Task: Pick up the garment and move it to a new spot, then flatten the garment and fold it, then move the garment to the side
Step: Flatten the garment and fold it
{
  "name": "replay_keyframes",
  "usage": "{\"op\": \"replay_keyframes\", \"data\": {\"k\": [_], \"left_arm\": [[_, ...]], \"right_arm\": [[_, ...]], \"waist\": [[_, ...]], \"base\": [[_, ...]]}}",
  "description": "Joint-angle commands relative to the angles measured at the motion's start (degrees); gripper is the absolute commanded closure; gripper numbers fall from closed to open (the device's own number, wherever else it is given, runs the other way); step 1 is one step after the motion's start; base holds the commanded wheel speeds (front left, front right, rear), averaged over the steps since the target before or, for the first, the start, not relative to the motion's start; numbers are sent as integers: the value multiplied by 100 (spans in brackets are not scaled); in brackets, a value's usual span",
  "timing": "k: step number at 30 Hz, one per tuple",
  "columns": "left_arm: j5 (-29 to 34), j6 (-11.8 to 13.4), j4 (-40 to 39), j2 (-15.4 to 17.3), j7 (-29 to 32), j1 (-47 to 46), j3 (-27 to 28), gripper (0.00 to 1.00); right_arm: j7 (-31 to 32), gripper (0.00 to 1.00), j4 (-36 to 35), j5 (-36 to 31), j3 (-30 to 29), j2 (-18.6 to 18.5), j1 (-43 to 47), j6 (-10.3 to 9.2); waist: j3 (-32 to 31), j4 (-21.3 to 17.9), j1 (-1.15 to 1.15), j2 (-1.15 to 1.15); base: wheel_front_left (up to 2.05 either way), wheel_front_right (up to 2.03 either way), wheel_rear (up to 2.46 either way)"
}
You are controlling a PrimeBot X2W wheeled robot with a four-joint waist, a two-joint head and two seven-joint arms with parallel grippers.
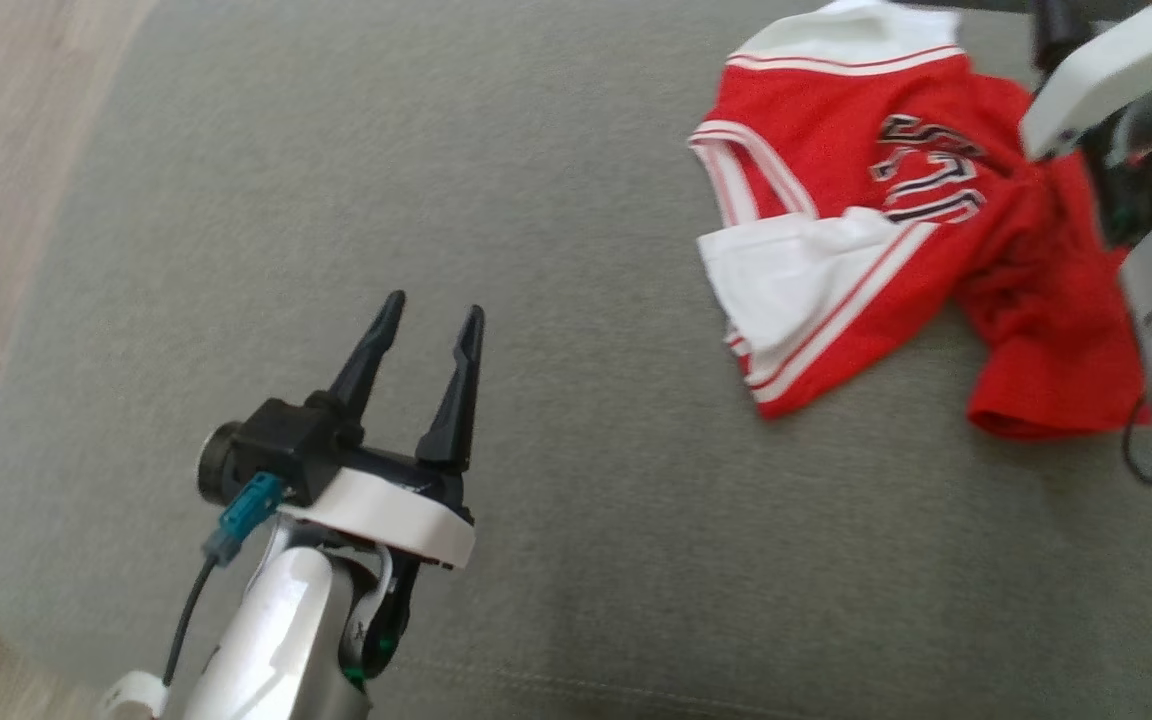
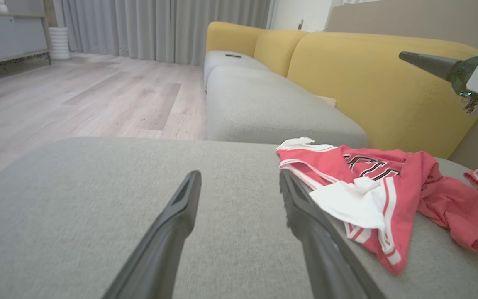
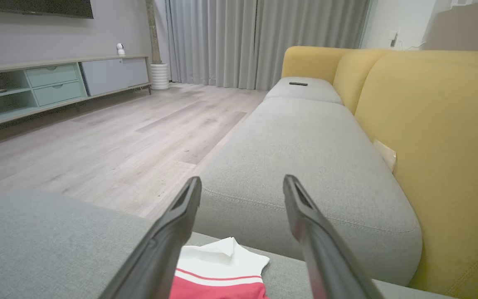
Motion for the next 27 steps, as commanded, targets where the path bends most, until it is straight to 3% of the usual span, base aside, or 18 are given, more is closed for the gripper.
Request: {"op": "replay_keyframes", "data": {"k": [1, 6, 12, 20, 27], "left_arm": [[69, -21, -193, 17, -30, -125, 237, 0], [119, -47, -273, 17, -30, -76, 375, 0], [47, -46, -361, 17, -30, -17, 510, 0], [-37, -38, -232, 17, -30, 44, 596, 0], [7, -53, 169, 17, -30, -183, 627, 0]], "right_arm": [[-160, 0, -255, 40, 208, 81, 112, -5], [-490, 0, -813, 301, 608, 59, 687, -5], [-636, 0, -1858, 434, 308, 42, 1842, -5], [-666, 0, -3353, 100, -839, 783, 3779, -5], [-596, 0, -4186, -168, -1159, 1190, 4522, -5]], "waist": [[-181, -249, 0, 0], [-414, -694, 0, 0], [-596, -1147, 0, 0], [-641, -1584, 0, 0], [-420, -1885, 0, 0]], "base": [[0, 0, 0], [0, 0, 0], [0, 0, 0], [0, 0, 0], [0, 0, 0]]}}
